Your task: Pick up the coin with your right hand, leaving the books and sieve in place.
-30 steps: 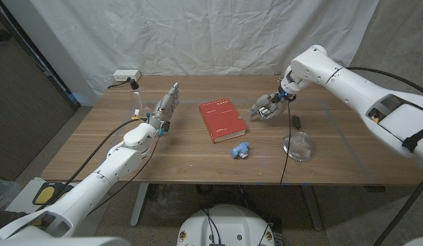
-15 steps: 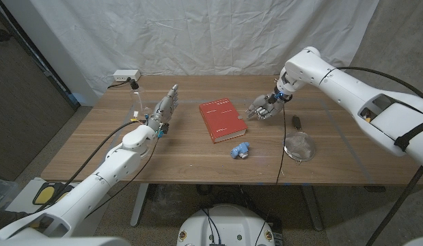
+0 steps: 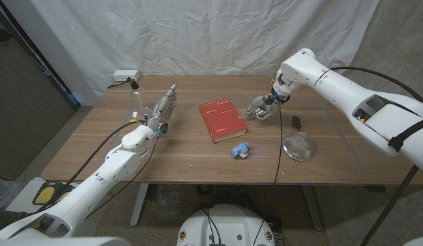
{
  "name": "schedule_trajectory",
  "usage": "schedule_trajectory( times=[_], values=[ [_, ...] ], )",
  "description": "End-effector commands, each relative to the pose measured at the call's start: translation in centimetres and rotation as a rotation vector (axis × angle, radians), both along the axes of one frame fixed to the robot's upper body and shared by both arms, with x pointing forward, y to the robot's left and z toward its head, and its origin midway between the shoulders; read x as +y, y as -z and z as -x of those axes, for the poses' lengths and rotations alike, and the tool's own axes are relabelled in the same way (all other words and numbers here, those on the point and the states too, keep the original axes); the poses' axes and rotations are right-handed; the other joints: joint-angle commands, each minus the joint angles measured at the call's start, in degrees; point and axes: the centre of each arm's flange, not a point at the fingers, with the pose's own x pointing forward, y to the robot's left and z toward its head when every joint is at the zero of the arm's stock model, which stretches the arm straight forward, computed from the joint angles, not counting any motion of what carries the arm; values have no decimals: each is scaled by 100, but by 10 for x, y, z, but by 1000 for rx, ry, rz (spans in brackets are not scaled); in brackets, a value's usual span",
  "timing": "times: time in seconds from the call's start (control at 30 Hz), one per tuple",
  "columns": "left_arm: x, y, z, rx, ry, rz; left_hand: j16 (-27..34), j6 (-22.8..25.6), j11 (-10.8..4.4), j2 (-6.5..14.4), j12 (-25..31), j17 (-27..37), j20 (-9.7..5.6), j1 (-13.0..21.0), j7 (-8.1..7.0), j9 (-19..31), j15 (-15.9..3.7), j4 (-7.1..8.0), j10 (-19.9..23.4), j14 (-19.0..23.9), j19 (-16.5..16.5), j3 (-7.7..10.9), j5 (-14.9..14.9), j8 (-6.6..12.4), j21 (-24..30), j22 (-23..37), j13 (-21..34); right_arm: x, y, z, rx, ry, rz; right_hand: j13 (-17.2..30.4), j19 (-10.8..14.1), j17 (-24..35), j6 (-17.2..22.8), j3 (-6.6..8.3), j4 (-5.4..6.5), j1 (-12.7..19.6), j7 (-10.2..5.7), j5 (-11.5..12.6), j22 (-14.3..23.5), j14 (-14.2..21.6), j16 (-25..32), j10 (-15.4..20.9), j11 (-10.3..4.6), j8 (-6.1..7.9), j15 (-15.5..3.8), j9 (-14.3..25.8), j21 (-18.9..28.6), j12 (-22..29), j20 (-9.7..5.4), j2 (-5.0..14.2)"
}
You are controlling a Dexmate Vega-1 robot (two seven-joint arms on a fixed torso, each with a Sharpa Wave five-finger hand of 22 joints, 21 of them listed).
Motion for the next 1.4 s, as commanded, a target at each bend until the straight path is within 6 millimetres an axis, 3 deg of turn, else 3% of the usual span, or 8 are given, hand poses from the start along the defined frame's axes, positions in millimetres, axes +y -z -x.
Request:
schedule_trajectory(
  times=[0.03, 0.33, 0.63, 1.4],
  values=[
    [-4, -6, -4, -9, 12, -2, 15, -18, 26, 10, 3, 27, -65, 89, -4, 27, 29, -7, -44, -34, -102, -18, -22, 41, 25, 33, 17, 5, 2, 1, 3, 21, 45, 27, 24, 15, 86, 8, -36, 53, 40, 29, 14, -35, 46, -13, -26, 68, 1, 72, -20, 39, -229, -55],
    [-8, -5, -8, -5, 19, -2, 14, -17, 13, 16, 0, 26, -36, 100, -3, 27, 25, -10, -54, -36, -112, -29, -24, 42, 21, 32, 17, 12, -2, 4, -6, 12, 60, 25, -1, 12, -50, -62, -15, 12, 44, 76, 3, -68, 68, -47, -23, 50, 2, 201, -46, 36, -229, -167],
    [-9, -2, -10, 7, 18, -3, 13, -17, 21, 20, 1, 26, -4, 107, -6, 27, 24, -11, -56, -37, -113, -37, -25, 42, 21, 32, 17, 14, -4, 7, -6, 13, 68, 27, 5, 10, -167, -283, 142, -351, 107, 126, -11, -95, 85, -44, -29, -18, -1, 297, -83, 41, -236, -386],
    [-9, -6, -12, -2, 26, -7, 10, -23, 24, 29, 0, 25, 10, 126, -4, 27, 20, -16, -62, -47, -122, -58, -28, 40, 19, 32, 16, 25, -1, 9, -8, 13, 63, 27, 51, 7, -100, -293, 176, -360, 143, 203, -24, -72, 109, -34, -32, -27, -1, 383, -122, 42, -239, -325]
  ],
)
